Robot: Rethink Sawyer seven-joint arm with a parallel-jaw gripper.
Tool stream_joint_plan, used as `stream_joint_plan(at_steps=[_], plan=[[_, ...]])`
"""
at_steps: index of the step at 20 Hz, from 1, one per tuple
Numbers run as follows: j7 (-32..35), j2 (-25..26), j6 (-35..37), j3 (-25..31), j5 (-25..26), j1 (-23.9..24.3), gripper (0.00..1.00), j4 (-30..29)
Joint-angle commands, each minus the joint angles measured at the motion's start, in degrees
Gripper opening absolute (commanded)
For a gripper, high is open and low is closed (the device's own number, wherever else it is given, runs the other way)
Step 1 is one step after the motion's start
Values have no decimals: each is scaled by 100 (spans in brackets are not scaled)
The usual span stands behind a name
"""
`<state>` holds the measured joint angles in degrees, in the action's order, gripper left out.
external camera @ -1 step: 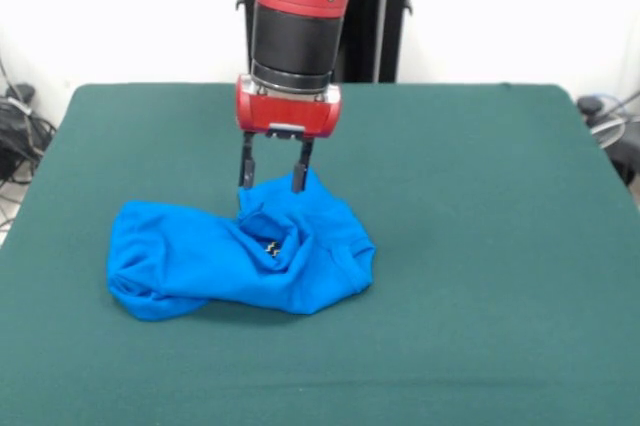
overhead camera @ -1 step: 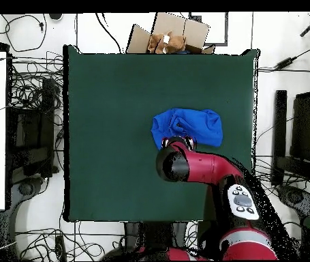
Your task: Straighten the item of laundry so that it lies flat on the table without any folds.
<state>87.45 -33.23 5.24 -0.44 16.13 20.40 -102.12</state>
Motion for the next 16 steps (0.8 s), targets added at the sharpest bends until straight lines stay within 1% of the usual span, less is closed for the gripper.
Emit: stream_joint_plan(at_steps=[1,11,15,16], plan=[[689,355,-163,160,227,-210,100,1],[722,662,-108,64,111,-327,100,385],[683,928,-75,136,88,-256,100,546],[639,1115,-92,173,96,-212,100,687]])
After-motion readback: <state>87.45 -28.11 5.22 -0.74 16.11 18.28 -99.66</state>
